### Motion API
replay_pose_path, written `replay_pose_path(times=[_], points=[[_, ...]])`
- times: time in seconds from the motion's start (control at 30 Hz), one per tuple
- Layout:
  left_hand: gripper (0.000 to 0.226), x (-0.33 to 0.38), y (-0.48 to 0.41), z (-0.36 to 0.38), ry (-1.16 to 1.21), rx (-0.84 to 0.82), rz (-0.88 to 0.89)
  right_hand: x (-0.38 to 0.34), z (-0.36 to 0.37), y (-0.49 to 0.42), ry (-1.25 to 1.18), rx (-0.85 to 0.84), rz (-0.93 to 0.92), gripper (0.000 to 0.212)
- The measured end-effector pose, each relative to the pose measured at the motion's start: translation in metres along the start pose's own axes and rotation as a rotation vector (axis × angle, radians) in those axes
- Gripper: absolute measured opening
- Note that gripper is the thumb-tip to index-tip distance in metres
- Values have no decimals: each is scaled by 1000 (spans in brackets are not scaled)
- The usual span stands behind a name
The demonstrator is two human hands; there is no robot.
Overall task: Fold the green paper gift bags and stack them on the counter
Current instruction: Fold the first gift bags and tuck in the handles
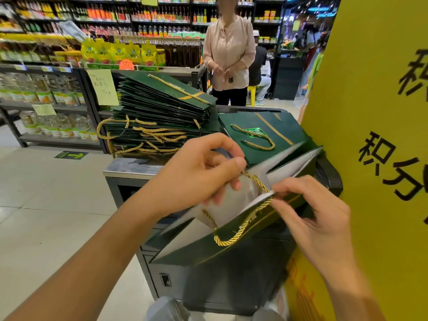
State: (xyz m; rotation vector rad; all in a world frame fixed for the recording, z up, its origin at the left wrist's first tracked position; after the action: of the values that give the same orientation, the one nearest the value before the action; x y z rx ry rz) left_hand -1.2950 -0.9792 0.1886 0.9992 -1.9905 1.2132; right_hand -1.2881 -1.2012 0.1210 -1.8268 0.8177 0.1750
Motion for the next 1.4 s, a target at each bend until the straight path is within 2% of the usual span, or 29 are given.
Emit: replay_pose_path(times=[0.07,0.1,0.13,0.2,0.27,0.3,0.4,0.5,0.57,0.67,0.77,0.9,1.07,1.23,1.33,1.4], points=[[13,-2,2,-5,-179,105,78,0,0,-1,3,5,11,20],[22,-5,3,-7,-241,100,66,0,0,-2,10,8,19,21],[37,-8,5,-8,-283,22,8,0,0,-3,21,9,29,22],[59,-10,12,-6,-223,-275,-165,-2,2,-6,46,7,45,21],[53,-9,18,1,-62,-468,-229,-5,4,-11,74,5,48,22],[47,-9,19,3,-37,-481,-214,-6,5,-14,83,0,52,22],[30,-11,17,8,-74,-332,-158,-8,11,-22,85,-41,90,37],[26,-19,15,7,108,-89,-248,-1,13,-26,107,-104,193,59],[27,-25,14,2,259,72,-317,9,10,-25,159,-67,281,58],[28,-37,11,-9,390,235,-330,23,4,-27,235,34,482,49],[28,-47,3,-16,446,346,-302,30,0,-35,183,14,724,50],[28,-52,-10,-20,497,408,-248,35,1,-49,-53,-8,856,17],[35,-48,-32,-31,300,429,-148,28,-8,-81,-236,97,743,15],[27,-29,-56,-48,325,411,156,7,-29,-114,-390,232,607,15],[21,-29,-66,-52,88,411,195,11,-38,-125,-432,278,657,22],[16,-37,-70,-51,-25,407,158,21,-40,-128,-582,251,742,30]])
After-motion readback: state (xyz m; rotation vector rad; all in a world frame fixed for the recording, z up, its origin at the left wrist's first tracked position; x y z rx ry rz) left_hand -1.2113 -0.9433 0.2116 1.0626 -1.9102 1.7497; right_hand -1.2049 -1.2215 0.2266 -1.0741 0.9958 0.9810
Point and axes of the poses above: each hand's wrist, its own y-axis away from the middle knuckle, its own z-axis out of the palm, x = y × z, the point moved 1 cm from there along -y, towards the middle knuckle, and after that the axes turned 10 degrees about z, right-handed, at the moved point
